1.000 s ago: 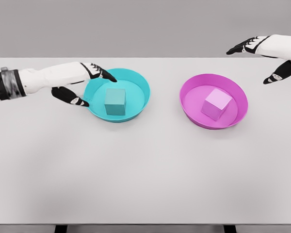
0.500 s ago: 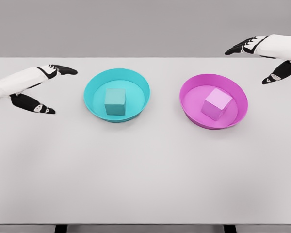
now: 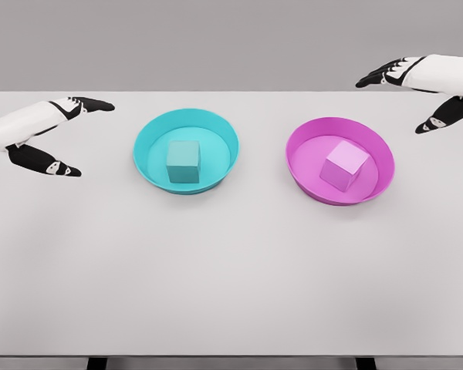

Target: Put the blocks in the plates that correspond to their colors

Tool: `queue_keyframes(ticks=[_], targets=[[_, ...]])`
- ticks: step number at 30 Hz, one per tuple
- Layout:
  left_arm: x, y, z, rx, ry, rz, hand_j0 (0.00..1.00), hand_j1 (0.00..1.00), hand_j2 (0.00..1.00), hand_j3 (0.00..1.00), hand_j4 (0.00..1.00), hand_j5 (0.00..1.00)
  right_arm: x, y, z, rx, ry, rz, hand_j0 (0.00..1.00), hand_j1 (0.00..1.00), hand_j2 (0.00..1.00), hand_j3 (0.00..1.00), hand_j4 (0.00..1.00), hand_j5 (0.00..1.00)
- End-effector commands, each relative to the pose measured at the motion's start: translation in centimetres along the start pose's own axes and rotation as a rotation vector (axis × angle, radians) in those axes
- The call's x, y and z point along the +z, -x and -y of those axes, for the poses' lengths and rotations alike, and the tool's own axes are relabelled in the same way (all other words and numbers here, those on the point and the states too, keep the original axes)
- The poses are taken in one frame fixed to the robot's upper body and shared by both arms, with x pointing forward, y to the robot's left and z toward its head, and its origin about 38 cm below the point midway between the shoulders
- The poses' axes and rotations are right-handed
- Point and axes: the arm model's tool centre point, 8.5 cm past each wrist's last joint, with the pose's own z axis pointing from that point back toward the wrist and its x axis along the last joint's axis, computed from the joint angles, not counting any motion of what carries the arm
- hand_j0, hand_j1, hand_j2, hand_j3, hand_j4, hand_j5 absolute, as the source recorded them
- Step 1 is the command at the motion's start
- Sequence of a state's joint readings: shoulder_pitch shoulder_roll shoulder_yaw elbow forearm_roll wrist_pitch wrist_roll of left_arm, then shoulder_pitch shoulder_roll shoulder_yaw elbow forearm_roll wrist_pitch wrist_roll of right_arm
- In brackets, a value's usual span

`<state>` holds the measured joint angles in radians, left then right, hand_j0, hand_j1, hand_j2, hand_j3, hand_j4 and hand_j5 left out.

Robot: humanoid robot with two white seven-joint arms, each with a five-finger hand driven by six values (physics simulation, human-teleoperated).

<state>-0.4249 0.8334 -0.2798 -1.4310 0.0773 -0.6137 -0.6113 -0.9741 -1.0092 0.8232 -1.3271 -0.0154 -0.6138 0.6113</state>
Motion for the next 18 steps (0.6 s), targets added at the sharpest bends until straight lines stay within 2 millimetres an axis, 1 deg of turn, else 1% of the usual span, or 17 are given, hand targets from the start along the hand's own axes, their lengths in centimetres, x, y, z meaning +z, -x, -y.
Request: queue_keyframes(ticks=[1,10,12,18], targets=[[0.04,-0.01,-0.09,0.006,-0.005,0.001,1.00,1.00,1.00,1.00,1.00,1.00,0.05,-0.05,0.09,-0.004,0.004,0.001,1.00,1.00,1.00,1.00,1.00,1.00],[0.04,-0.01,-0.09,0.006,-0.005,0.001,1.00,1.00,1.00,1.00,1.00,1.00,0.21,0.00,0.21,-0.002,0.006,-0.002,1.00,1.00,1.00,1.00,1.00,1.00],[0.02,0.00,-0.04,0.006,-0.003,0.001,1.00,1.00,1.00,1.00,1.00,1.00,0.49,0.04,0.62,0.003,0.019,-0.007,1.00,1.00,1.00,1.00,1.00,1.00],[-0.01,0.01,0.06,0.008,-0.003,0.001,1.00,1.00,1.00,1.00,1.00,1.00,0.42,0.02,0.55,0.001,0.018,-0.005,1.00,1.00,1.00,1.00,1.00,1.00]])
